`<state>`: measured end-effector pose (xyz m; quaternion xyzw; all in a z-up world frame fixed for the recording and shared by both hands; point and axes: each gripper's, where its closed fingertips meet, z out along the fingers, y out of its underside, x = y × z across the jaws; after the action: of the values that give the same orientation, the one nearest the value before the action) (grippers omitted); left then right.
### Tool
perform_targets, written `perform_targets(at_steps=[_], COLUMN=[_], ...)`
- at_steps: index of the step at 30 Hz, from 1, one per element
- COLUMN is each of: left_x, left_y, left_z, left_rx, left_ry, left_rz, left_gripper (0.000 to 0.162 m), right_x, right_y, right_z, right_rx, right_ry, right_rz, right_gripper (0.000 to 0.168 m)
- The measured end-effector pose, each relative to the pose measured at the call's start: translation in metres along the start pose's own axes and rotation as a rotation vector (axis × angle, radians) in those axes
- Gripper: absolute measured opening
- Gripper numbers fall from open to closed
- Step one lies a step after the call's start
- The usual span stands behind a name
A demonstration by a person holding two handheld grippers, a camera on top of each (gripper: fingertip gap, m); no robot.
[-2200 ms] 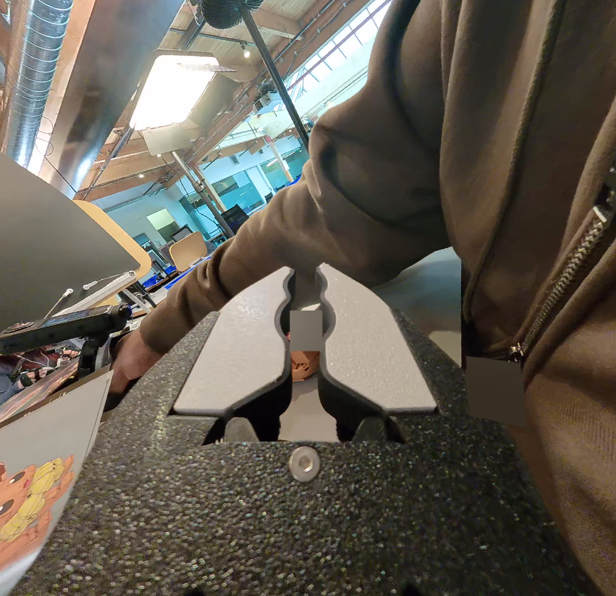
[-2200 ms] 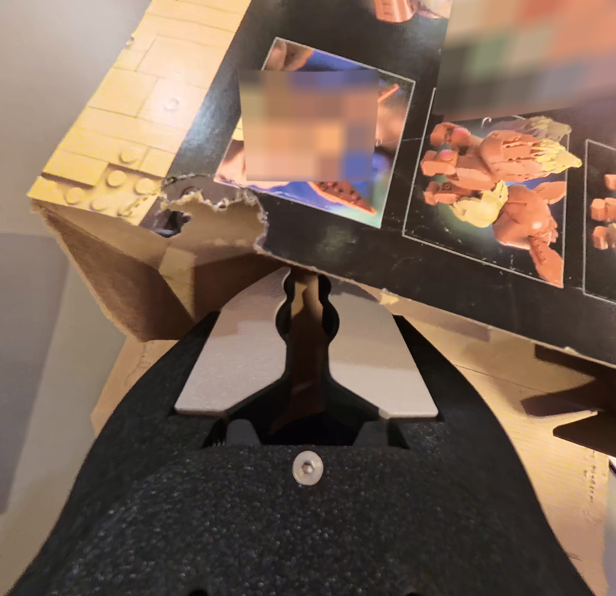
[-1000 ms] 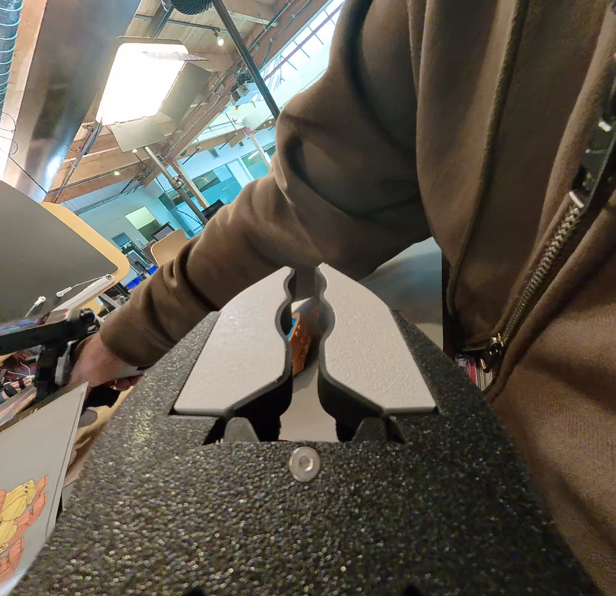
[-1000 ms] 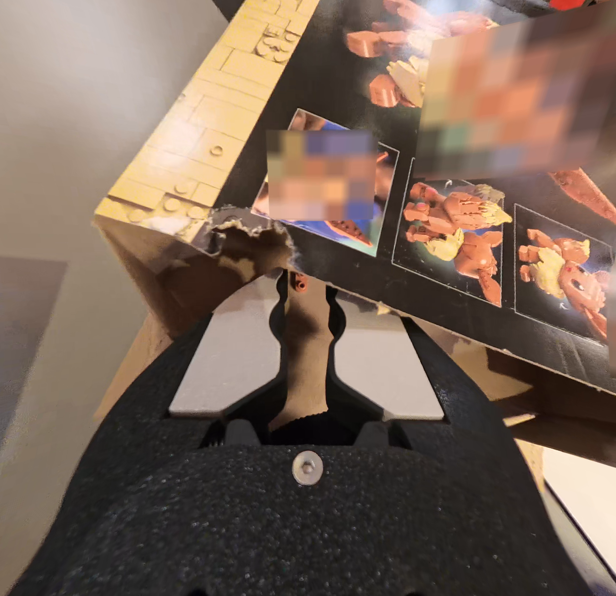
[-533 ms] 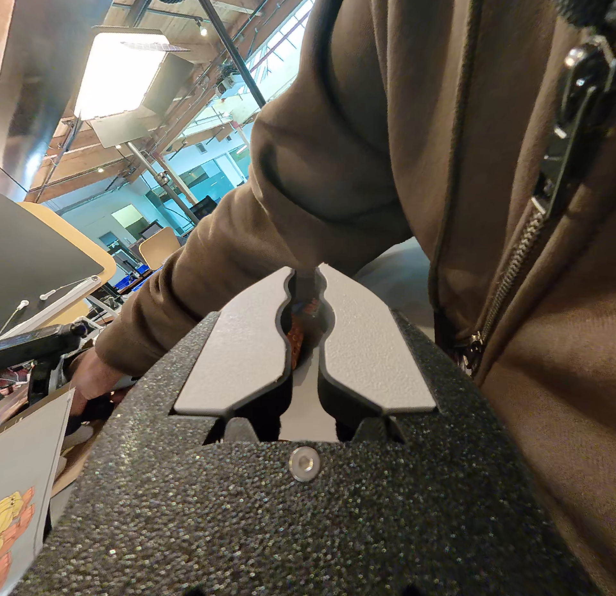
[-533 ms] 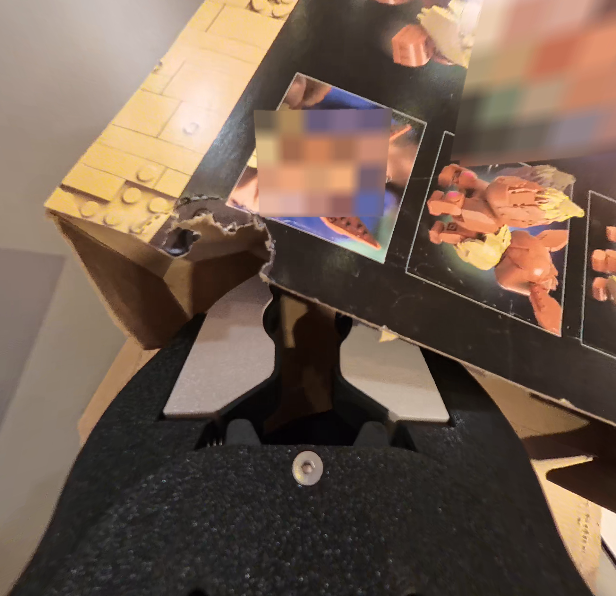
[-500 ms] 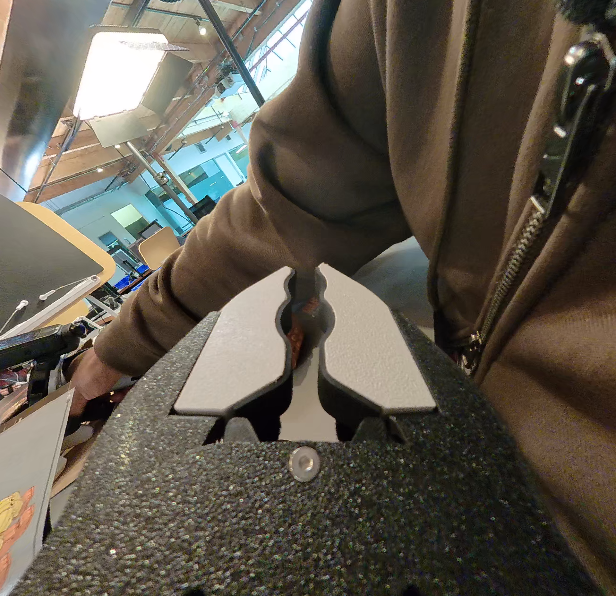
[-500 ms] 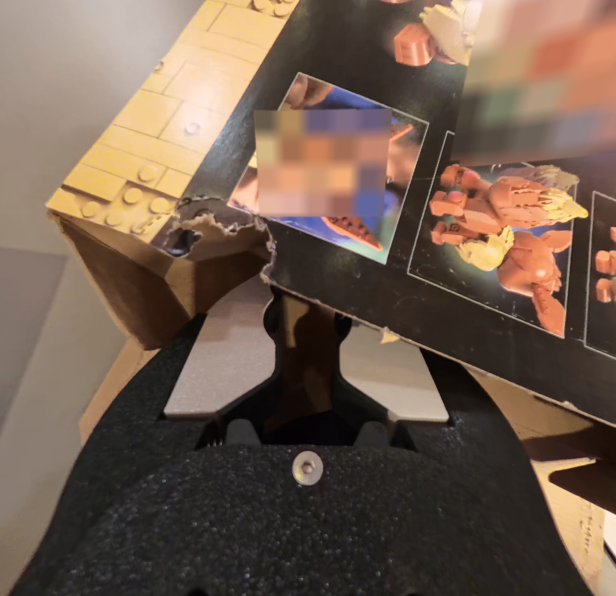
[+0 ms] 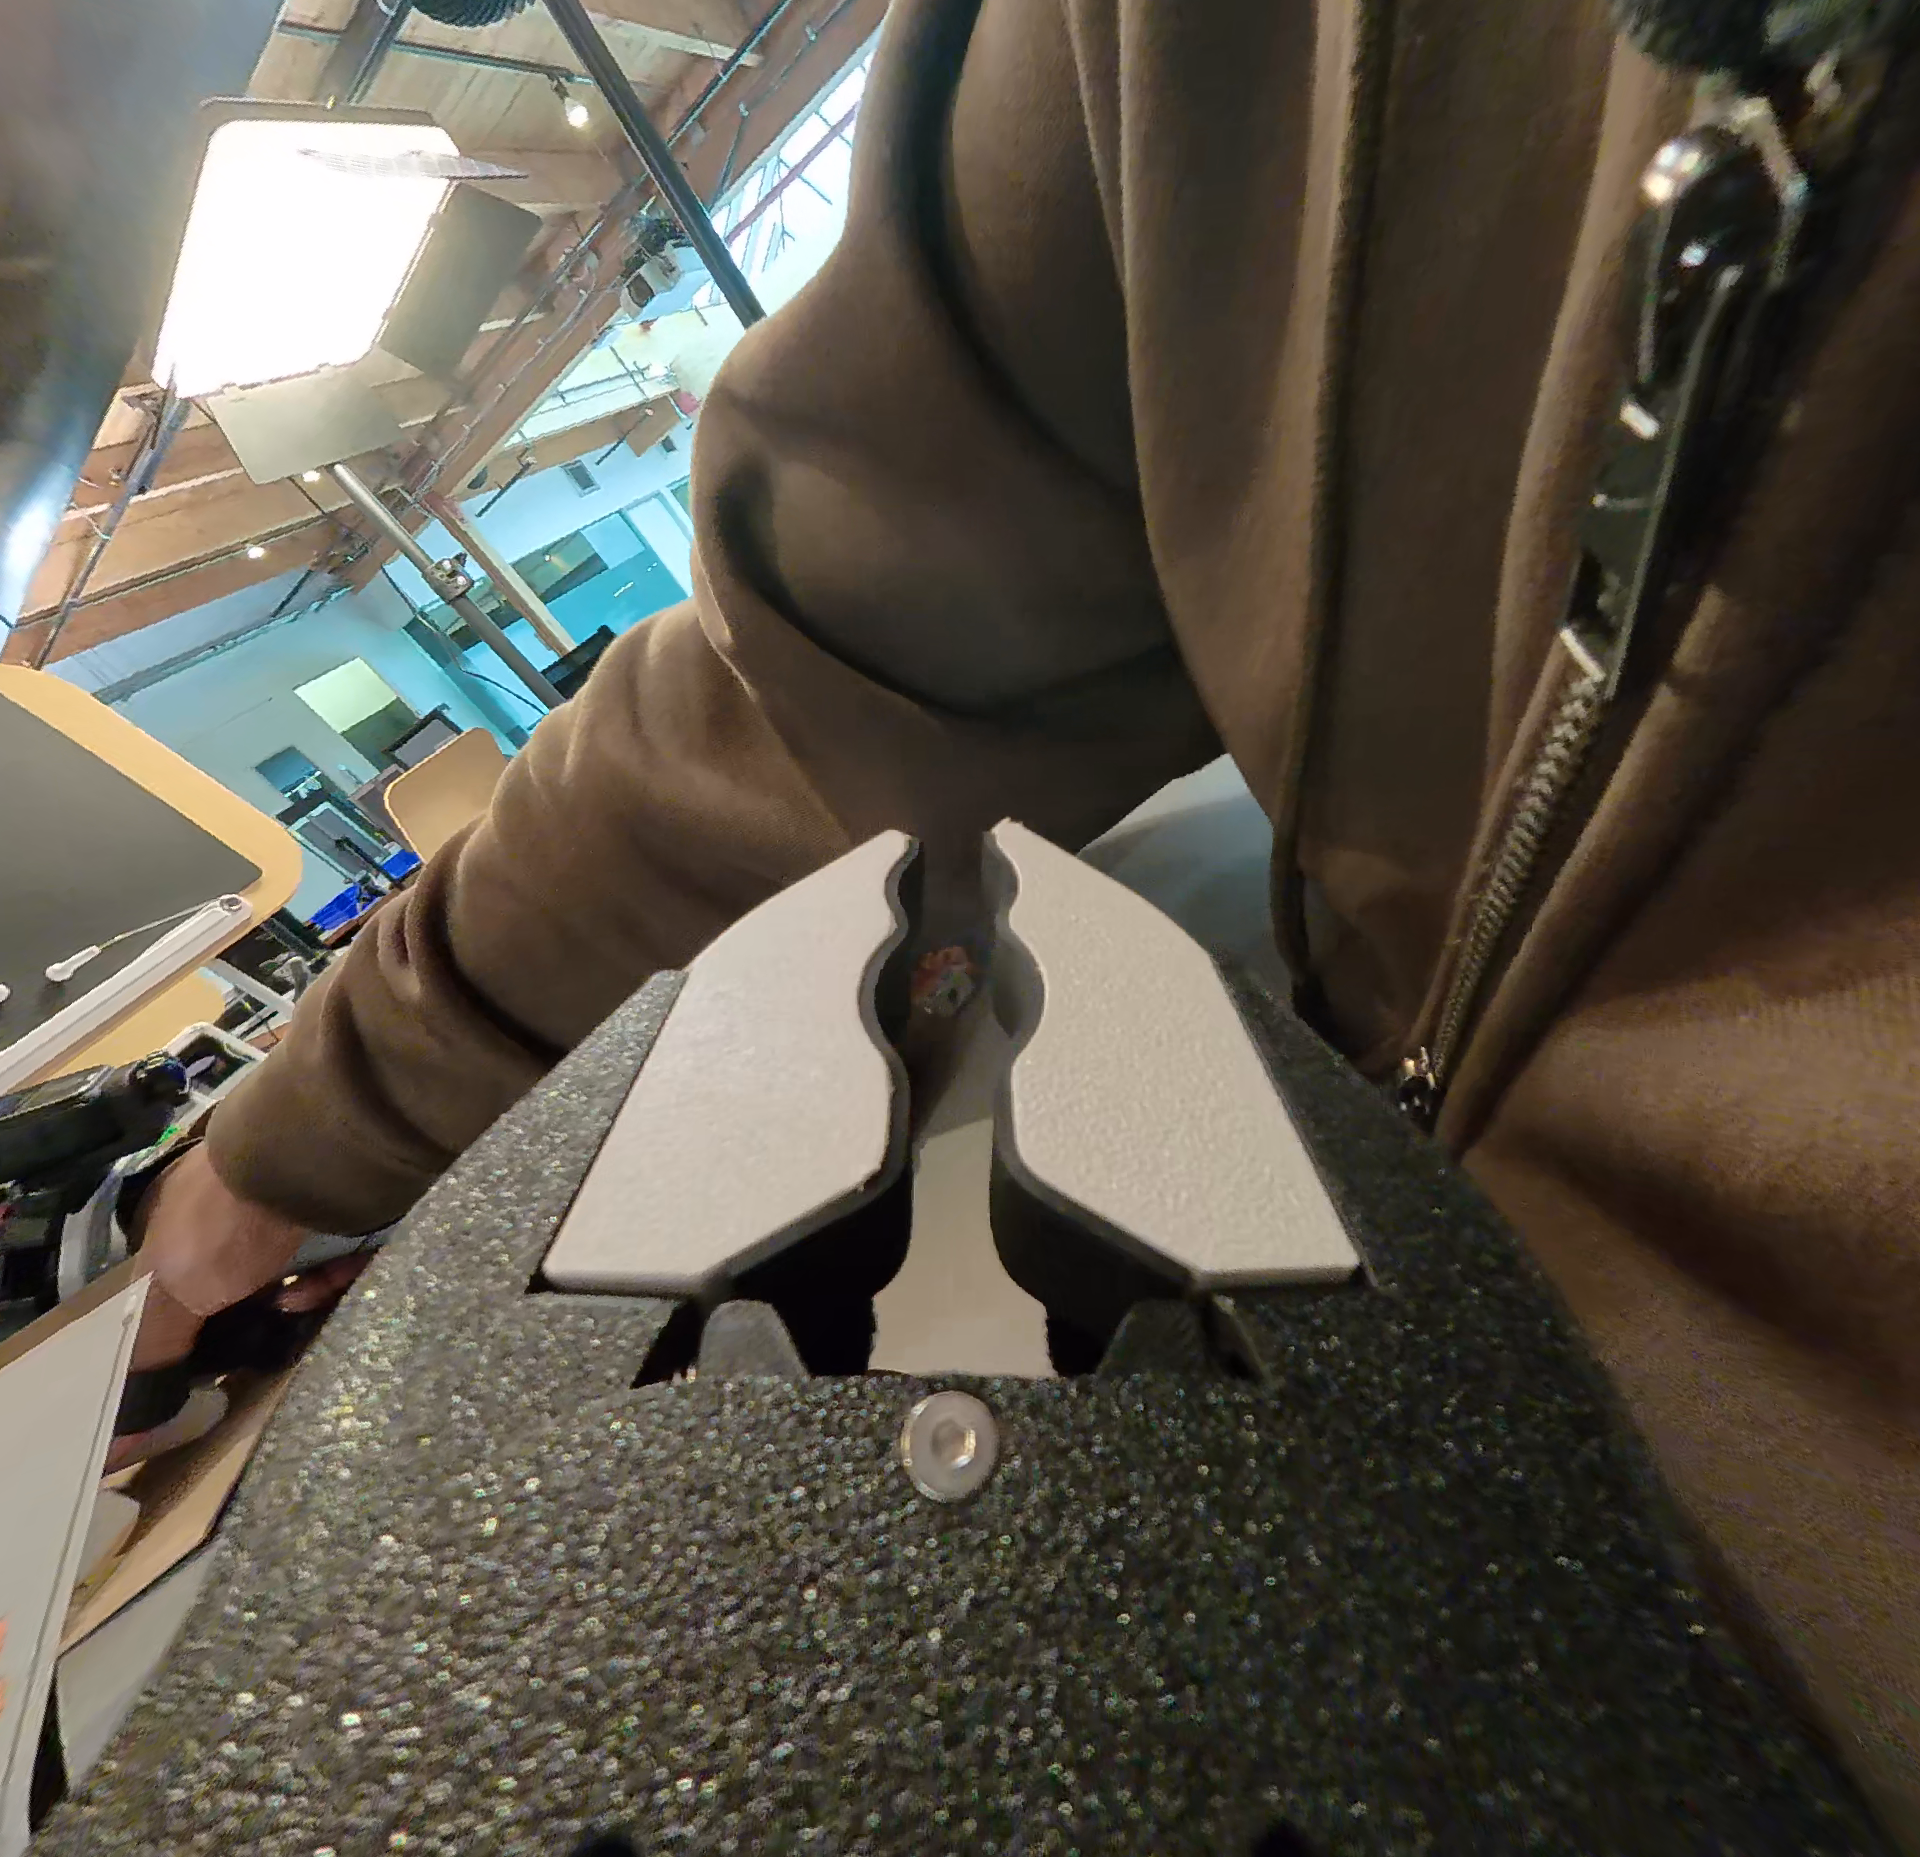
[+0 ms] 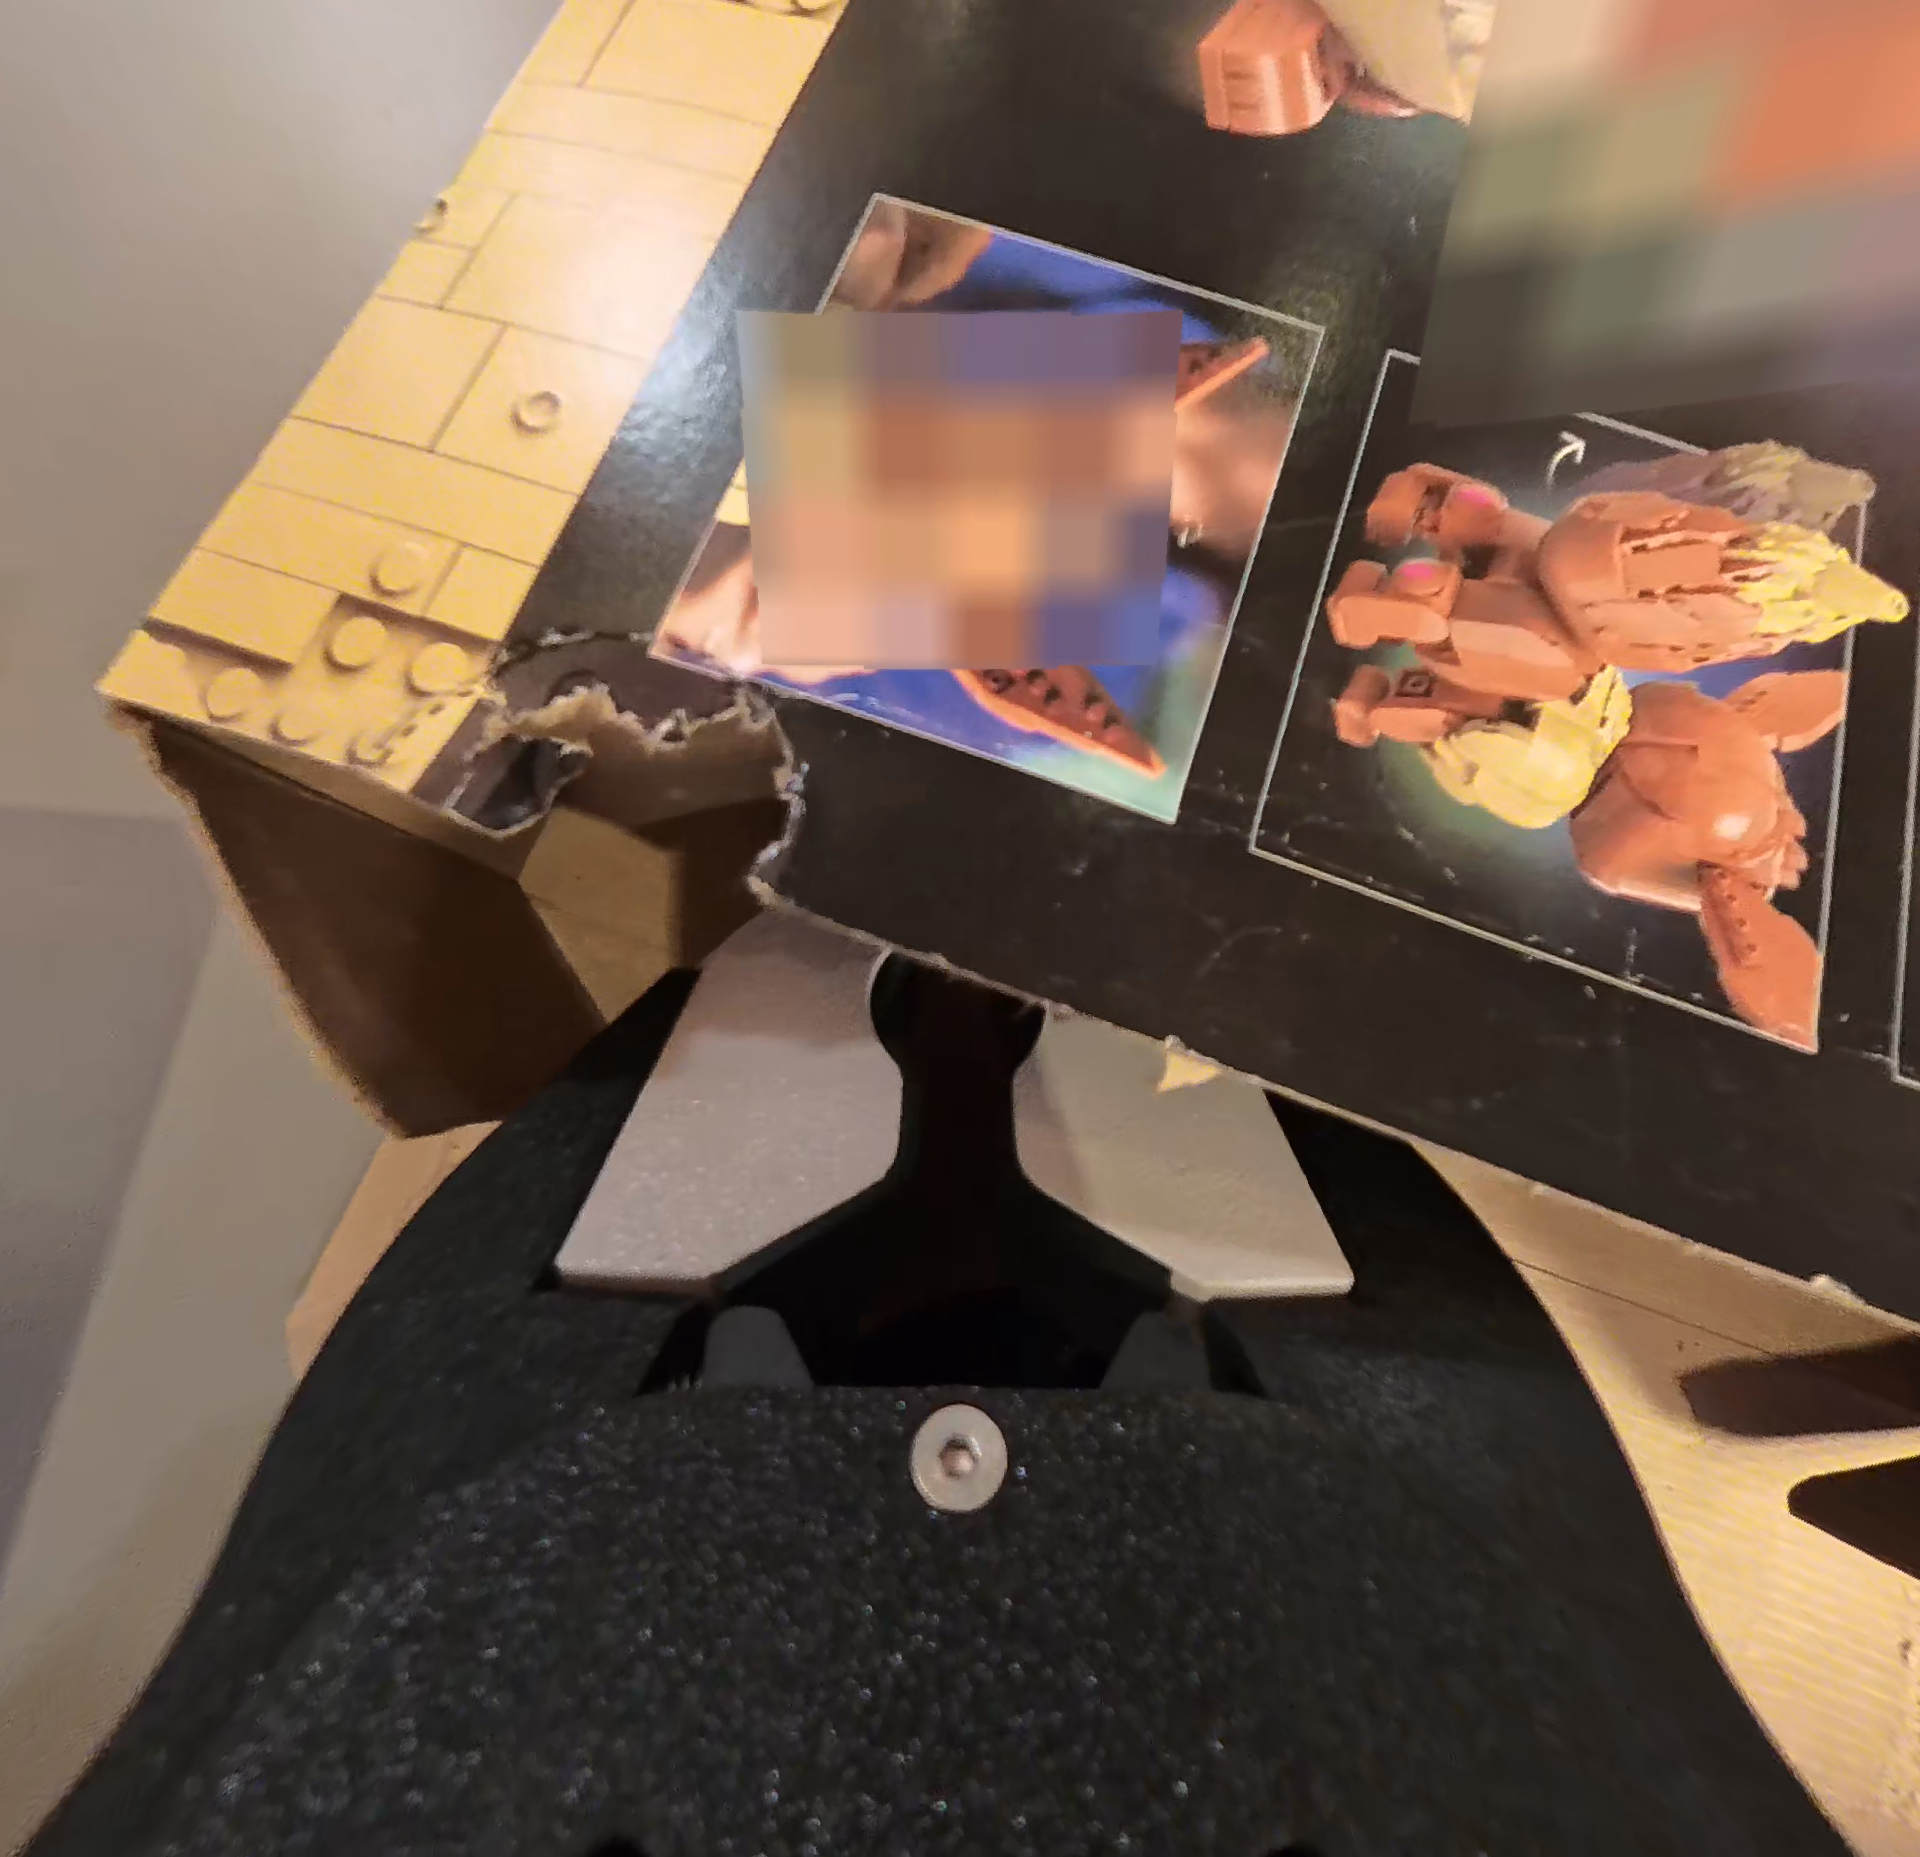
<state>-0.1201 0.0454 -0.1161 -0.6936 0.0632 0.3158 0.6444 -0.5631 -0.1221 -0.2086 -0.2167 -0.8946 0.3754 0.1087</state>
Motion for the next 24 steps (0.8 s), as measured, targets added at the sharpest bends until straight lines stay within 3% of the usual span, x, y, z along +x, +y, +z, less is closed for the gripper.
perform_targets(at_steps=[1,16,24], left_x=[0.0,0.003,0.004], left_y=[0.0,0.005,0.005], left_z=[0.0,0.003,0.004], left_rx=[-0.002,-0.023,-0.028], left_ry=[0.0,0.025,0.026], left_rz=[0.0,0.004,0.011], left_gripper=[0.011,0.01,0.01], right_x=[0.0,0.0,-0.013], right_y=[0.0,0.0,0.019], right_z=[0.0,-0.03,-0.072], right_rx=[0.002,0.118,-0.007], right_ry=[0.002,-0.009,0.036], right_rz=[0.0,0.061,0.038], right_gripper=[0.007,0.006,0.006])
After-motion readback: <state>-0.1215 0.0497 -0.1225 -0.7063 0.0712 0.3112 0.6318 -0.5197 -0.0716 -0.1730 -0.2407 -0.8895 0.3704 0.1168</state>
